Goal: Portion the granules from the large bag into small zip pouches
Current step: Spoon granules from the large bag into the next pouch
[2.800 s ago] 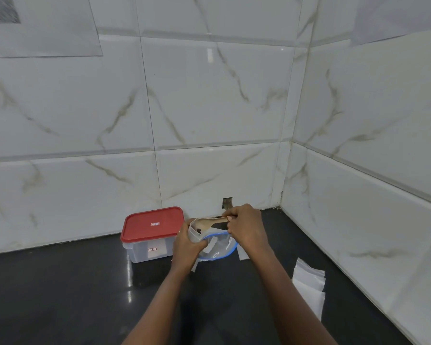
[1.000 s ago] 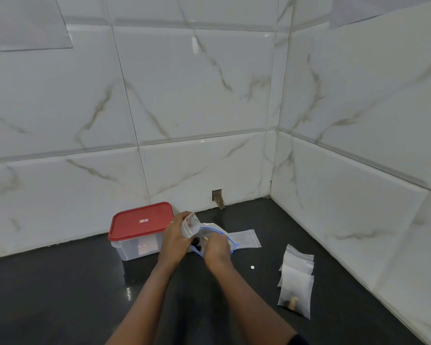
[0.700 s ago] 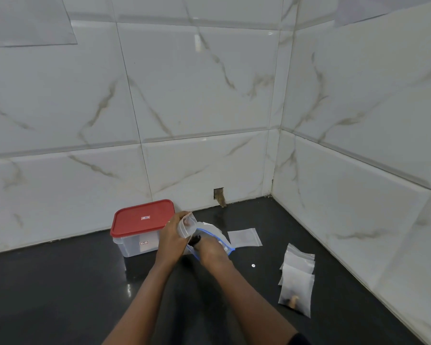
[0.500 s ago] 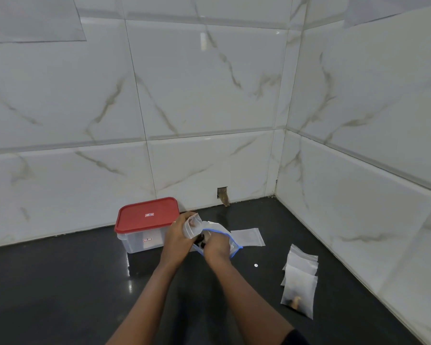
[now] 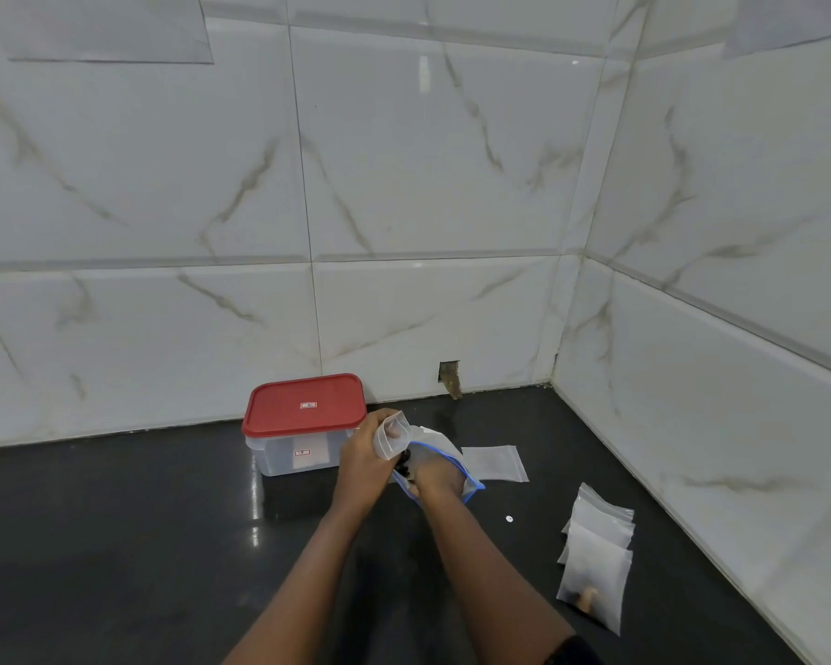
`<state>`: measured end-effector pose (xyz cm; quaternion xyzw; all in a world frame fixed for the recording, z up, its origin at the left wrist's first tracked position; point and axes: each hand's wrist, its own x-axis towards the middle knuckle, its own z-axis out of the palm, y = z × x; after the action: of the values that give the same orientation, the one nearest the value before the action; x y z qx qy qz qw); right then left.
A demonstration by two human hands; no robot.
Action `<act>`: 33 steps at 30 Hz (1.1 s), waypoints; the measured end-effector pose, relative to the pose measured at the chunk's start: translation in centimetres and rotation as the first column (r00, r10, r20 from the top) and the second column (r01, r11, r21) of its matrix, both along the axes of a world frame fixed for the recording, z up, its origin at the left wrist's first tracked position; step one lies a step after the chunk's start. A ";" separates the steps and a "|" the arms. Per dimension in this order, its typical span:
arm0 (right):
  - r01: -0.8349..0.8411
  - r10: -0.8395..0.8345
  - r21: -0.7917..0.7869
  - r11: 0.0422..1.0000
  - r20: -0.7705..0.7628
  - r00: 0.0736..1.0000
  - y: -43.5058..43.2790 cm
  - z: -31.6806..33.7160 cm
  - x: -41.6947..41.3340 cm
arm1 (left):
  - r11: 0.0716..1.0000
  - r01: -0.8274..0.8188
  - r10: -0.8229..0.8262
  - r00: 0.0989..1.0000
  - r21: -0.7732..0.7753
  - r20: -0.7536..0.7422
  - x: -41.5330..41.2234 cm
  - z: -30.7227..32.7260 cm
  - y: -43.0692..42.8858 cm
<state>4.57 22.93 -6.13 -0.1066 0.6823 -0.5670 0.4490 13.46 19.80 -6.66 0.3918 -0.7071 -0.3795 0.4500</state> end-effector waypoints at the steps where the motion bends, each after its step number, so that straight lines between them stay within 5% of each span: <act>1: -0.028 0.028 -0.004 1.000 0.025 0.999 -0.5 -0.3 -0.1 | 1.000 0.000 0.000 1.000 0.013 -0.011 0.1 0.1 0.0; 5: 0.110 -0.110 0.013 0.994 0.258 0.960 -1.4 0.0 -0.3 | 0.999 0.005 -0.004 1.000 0.033 -0.023 0.3 0.2 -0.3; 14: -0.028 0.048 -0.074 0.997 0.288 0.957 -1.1 1.1 0.3 | 1.000 0.000 0.000 1.000 0.012 -0.020 0.7 -0.1 -0.9; 19: 0.125 -0.042 -0.136 0.983 0.498 0.866 -2.2 0.1 -0.2 | 1.000 -0.010 0.011 1.000 0.022 -0.022 0.4 -0.1 -0.6; 33: 0.205 -0.197 -0.080 0.975 0.102 0.975 -0.4 -0.1 -0.2 | 0.988 -0.149 0.149 0.989 0.042 0.002 -2.2 -0.3 -0.1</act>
<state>4.40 22.56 -6.24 -0.0304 0.6417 -0.6440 0.4155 11.24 19.69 -6.94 0.4527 -0.6674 -0.3597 0.4694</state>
